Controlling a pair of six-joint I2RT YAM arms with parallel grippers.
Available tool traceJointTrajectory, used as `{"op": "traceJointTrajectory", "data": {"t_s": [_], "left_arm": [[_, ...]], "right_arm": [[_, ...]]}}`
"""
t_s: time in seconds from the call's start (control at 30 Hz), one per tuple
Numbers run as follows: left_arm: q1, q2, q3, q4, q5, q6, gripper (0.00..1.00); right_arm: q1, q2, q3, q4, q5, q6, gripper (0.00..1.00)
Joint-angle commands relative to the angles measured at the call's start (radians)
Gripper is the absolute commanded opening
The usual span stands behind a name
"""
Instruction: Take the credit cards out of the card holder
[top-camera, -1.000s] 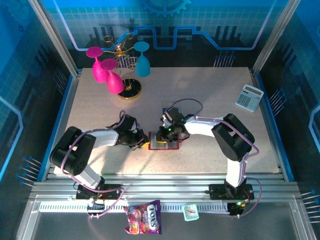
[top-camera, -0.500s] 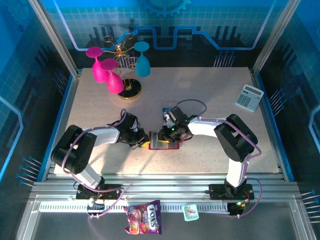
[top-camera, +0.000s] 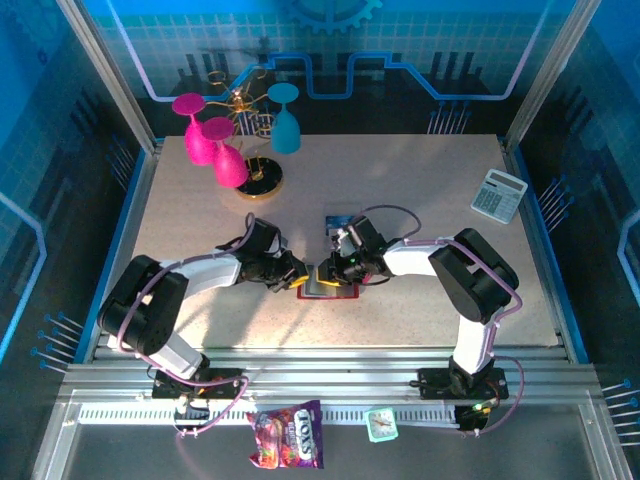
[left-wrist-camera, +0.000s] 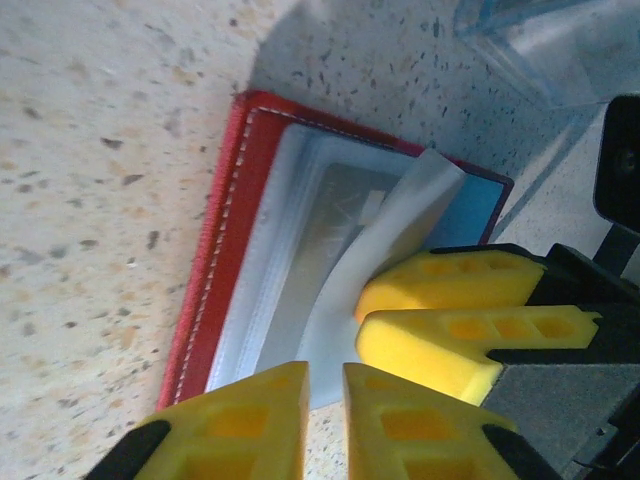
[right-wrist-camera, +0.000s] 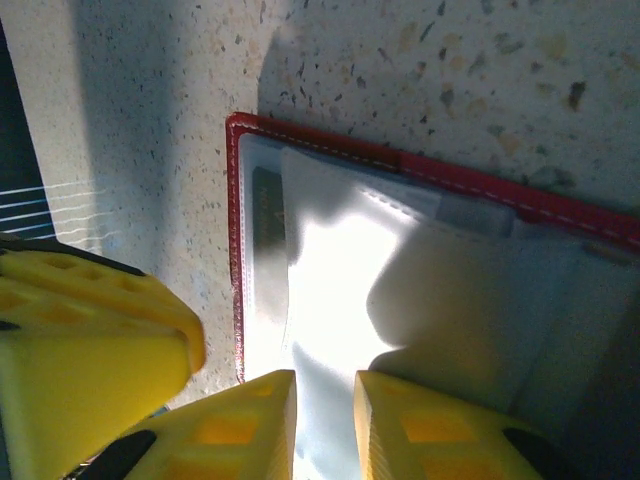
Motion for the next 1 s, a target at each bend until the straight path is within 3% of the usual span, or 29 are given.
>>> {"op": "traceJointTrajectory", "data": {"t_s": [0.0, 0.3, 0.97], "left_arm": [[-0.012, 0.02, 0.015, 0.03, -0.007, -0.051, 0.21], [-0.023, 0.04, 0.027, 0.013, -0.012, -0.062, 0.35], [-0.06, 0.11, 0.056, 0.067, 0.018, -0.09, 0.35]], "right_arm": [[-0.016, -0.006, -0.037, 0.021, -0.006, 0.011, 0.24], [-0.038, 0.006, -0.094, 0.111, -0.053, 0.037, 0.24], [-0.053, -0.021, -0.136, 0.19, -0.092, 0.075, 0.22]]}}
